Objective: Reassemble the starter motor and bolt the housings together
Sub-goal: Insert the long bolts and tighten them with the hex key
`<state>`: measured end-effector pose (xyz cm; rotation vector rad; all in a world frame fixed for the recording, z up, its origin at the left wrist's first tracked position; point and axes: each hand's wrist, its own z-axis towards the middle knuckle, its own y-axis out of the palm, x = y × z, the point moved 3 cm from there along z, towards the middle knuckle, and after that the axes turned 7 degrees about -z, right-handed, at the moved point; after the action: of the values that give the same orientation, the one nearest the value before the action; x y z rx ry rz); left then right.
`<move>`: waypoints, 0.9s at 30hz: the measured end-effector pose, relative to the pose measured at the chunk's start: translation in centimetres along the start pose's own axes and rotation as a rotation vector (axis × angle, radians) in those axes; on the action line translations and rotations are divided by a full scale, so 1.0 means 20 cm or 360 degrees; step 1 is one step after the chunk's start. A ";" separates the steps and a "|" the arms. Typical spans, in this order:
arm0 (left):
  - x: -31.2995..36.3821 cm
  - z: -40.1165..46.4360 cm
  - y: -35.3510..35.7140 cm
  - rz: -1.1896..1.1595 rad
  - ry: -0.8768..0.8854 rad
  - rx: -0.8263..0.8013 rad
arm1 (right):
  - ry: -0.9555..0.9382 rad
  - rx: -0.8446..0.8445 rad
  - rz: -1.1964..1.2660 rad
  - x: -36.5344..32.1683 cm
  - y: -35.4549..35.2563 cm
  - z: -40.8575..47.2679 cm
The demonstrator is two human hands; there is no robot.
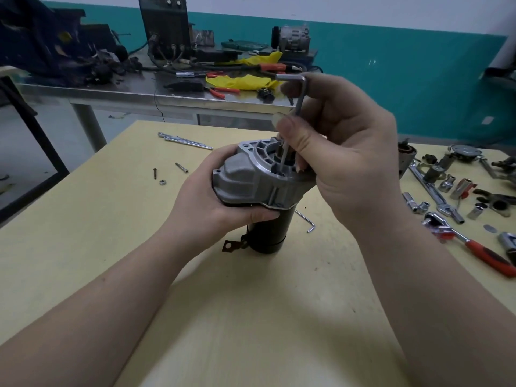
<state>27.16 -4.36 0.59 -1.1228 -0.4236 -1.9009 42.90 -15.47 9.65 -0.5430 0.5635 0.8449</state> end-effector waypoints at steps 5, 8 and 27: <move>0.01 0.00 -0.02 -0.0358 -0.0173 0.0013 | -0.0022 0.0044 -0.0084 -0.02 0.04 0.00; -0.01 0.00 -0.03 -0.0480 -0.0271 0.0042 | -0.0046 0.0018 -0.0169 -0.02 0.04 0.00; 0.00 -0.03 0.01 -0.0116 -0.0028 0.0153 | 0.0016 0.0113 -0.0191 -0.03 0.06 0.02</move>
<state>27.07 -4.86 0.28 -1.0742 -0.5669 -1.9138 41.71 -14.94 10.06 -0.5114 0.5624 0.7061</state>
